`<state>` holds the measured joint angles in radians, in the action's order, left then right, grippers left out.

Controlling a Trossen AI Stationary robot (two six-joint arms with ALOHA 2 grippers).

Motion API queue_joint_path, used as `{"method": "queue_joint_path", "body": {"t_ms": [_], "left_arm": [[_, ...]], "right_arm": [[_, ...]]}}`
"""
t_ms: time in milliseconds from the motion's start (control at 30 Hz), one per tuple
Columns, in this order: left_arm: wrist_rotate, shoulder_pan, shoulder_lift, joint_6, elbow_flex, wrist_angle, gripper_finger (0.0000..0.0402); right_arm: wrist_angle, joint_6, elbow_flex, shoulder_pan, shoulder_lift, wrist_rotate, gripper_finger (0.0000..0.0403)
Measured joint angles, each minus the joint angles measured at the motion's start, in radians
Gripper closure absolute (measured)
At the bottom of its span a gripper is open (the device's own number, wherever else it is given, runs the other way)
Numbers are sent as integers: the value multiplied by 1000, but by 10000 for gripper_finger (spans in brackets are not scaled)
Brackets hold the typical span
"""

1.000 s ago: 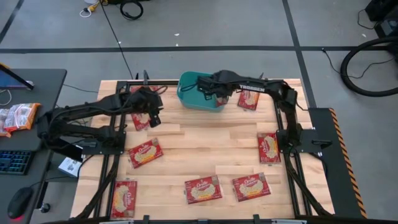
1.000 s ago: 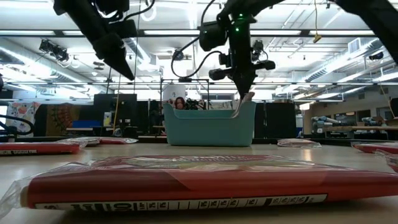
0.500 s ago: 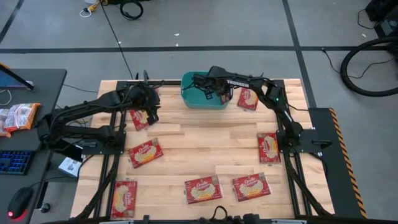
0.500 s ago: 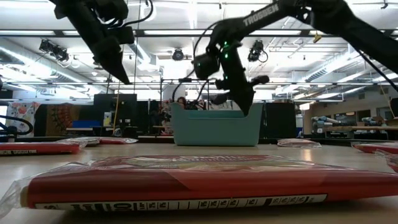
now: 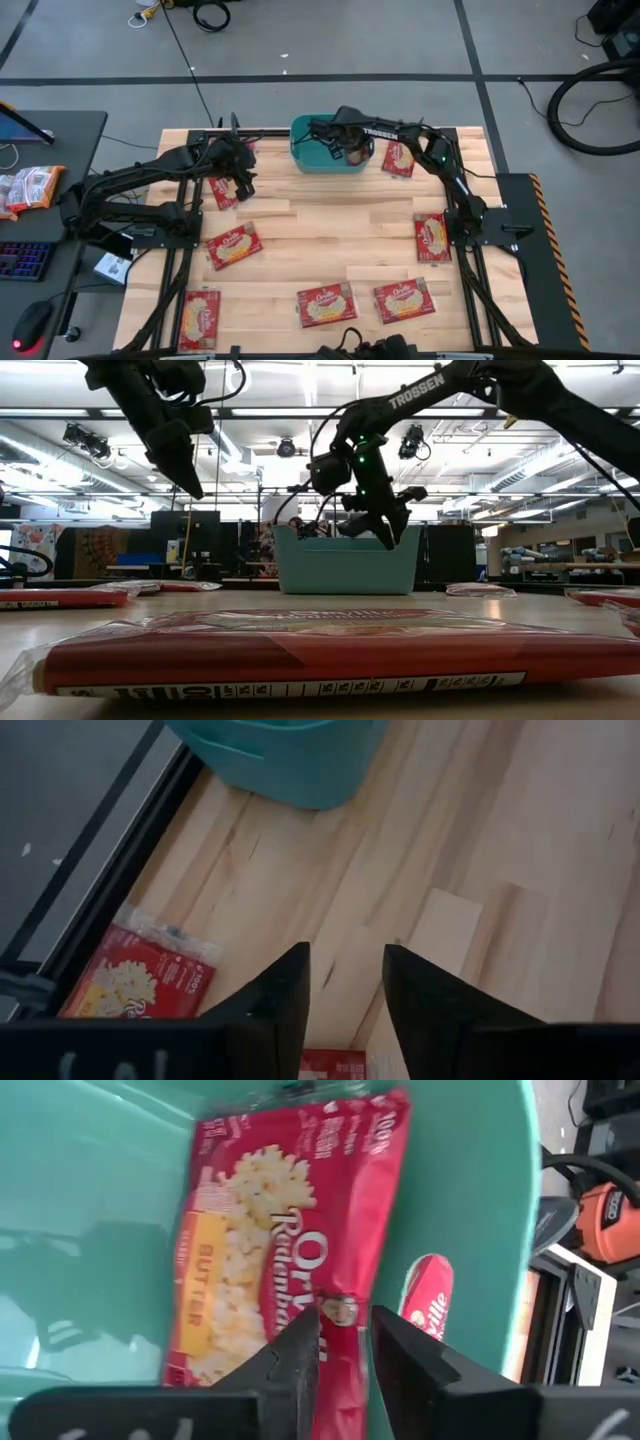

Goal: Sort popcorn bags into baskets
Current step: Put the popcorn bag into the bin

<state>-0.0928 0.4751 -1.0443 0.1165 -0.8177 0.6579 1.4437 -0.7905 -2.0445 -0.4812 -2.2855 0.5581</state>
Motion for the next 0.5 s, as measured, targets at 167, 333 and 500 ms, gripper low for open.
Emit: {"method": "queue_joint_path", "body": {"t_ms": [167, 333, 500], "left_arm": [[0, 0, 0, 8, 0, 0, 264], [0, 0, 0, 7, 0, 26, 264], [0, 0, 0, 7, 0, 78, 264]], "right_arm": [[4, 9, 0, 3, 47, -2, 301], [11, 0, 0, 16, 160, -1, 300], [6, -18, 0, 16, 290, -22, 291]]}}
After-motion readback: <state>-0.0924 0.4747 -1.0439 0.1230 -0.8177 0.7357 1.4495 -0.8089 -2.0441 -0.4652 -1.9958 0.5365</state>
